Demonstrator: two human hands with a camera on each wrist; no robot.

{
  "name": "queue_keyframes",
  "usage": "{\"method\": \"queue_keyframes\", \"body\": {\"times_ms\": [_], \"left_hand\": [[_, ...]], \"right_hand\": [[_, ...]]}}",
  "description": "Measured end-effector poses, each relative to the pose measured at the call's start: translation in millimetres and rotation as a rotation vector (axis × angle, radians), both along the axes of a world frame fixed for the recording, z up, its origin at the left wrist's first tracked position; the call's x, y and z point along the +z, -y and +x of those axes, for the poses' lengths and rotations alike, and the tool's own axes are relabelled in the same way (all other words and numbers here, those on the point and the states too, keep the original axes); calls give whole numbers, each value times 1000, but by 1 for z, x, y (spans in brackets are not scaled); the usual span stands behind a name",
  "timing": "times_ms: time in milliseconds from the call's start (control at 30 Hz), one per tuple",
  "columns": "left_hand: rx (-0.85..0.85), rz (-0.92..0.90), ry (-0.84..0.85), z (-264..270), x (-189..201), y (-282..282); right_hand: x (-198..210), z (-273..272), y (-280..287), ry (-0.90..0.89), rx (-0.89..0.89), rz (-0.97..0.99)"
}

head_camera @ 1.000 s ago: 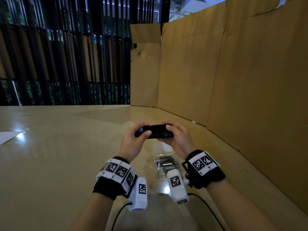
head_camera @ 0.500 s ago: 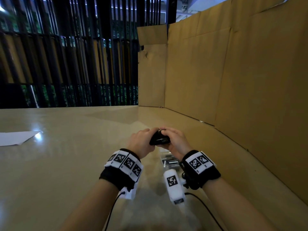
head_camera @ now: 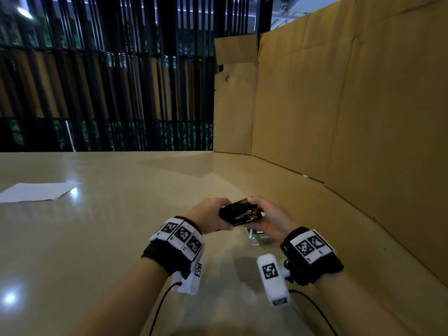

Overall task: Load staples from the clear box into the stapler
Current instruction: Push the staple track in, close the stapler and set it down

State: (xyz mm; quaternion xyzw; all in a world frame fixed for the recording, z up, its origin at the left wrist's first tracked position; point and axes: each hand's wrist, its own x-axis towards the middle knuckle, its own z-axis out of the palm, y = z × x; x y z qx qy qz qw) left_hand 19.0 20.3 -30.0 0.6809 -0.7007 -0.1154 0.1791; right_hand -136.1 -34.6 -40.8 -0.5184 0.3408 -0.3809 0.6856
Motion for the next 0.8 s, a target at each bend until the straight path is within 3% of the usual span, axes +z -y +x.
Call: {"method": "queue_keyframes", "body": {"times_ms": [333, 800], "left_hand": [[-32, 69, 26, -16, -6, 2], [18, 48, 62, 0, -6, -14]], "right_hand": [[3, -35, -4, -325, 191, -75], [9, -26, -4, -280, 285, -140]]}}
